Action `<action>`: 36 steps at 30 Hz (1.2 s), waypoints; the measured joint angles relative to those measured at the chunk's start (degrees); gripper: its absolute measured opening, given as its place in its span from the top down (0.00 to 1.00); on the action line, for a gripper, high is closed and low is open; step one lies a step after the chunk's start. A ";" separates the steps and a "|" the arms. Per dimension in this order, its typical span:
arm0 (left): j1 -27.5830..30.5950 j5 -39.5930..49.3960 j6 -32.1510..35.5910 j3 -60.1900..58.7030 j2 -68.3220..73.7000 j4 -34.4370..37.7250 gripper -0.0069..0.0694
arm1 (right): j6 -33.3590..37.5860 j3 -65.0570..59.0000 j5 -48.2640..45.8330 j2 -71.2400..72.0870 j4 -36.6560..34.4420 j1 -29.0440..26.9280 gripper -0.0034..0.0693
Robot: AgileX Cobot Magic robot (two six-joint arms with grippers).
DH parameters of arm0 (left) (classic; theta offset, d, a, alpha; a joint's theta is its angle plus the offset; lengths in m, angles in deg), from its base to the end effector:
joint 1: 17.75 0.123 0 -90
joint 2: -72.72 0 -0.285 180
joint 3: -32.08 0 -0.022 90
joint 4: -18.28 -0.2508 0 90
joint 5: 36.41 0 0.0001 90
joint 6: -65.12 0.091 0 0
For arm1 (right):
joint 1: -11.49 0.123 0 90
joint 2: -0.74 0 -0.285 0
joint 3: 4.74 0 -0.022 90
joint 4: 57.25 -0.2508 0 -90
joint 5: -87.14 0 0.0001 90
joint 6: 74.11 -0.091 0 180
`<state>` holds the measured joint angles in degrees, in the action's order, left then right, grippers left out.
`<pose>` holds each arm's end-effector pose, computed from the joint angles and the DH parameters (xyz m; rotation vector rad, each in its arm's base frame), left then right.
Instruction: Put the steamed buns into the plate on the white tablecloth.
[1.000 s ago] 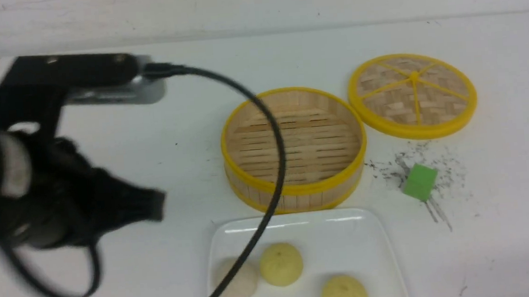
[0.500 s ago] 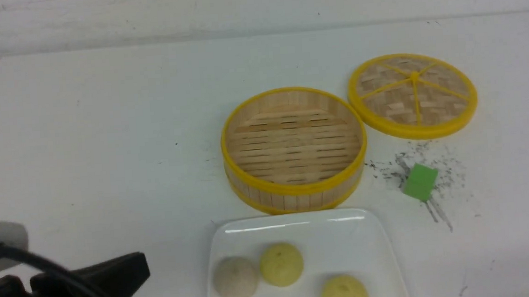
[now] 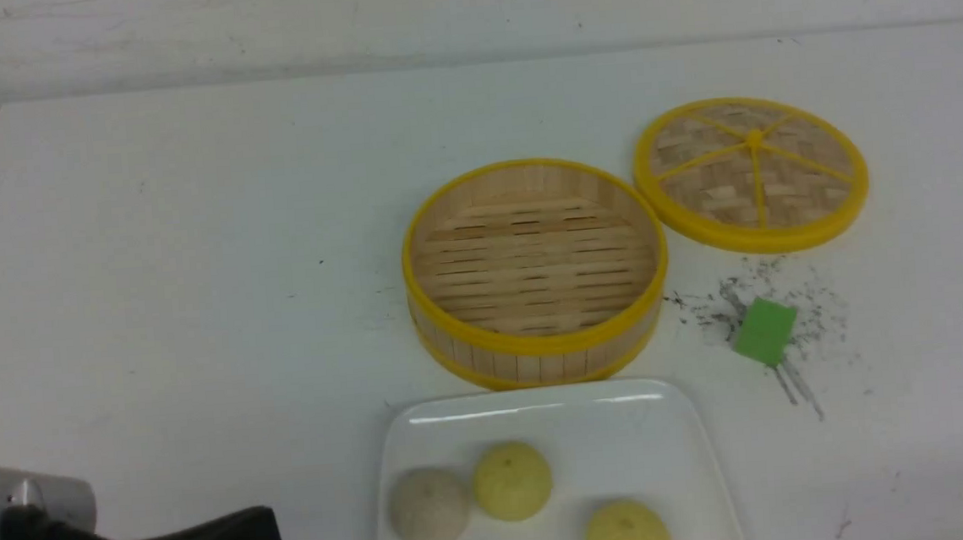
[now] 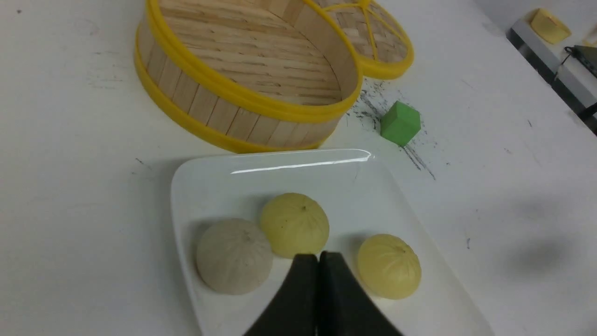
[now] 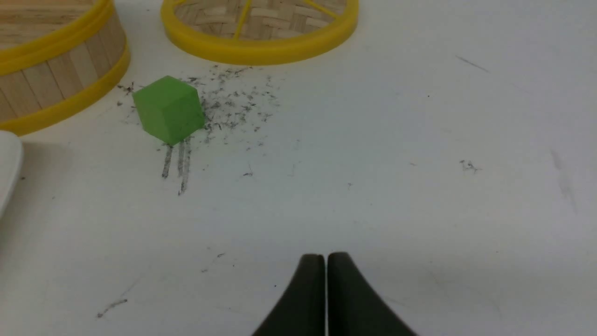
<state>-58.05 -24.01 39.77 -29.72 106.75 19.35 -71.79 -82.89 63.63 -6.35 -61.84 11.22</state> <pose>0.0775 -0.0662 0.2503 0.2412 1.9542 -0.7864 0.0514 0.0027 0.1717 0.0140 1.8970 0.0495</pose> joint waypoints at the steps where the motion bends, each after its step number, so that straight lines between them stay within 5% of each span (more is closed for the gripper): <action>1: 0.00 -0.52 1.14 -0.04 0.00 -0.54 0.89 | 0.00 0.00 0.00 0.00 0.00 0.00 0.91; 9: 1.20 -6.25 9.73 -1.03 -0.49 -2.93 0.88 | 0.00 0.00 0.05 0.00 0.00 0.00 0.90; 18: 22.48 -5.17 10.63 -10.44 -11.32 -6.34 0.87 | 0.00 0.00 0.01 0.00 0.00 0.00 0.90; 25: 37.04 5.52 10.69 -16.58 -26.35 -9.52 0.86 | 0.00 0.00 0.01 0.00 0.00 0.00 0.89; 36: 40.50 8.77 10.85 -16.94 -26.91 -11.14 0.85 | 0.00 0.00 0.01 0.00 0.00 0.00 0.89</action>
<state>-17.55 -15.23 50.62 -46.65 79.84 8.21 -71.79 -82.89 63.65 -6.35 -61.84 11.22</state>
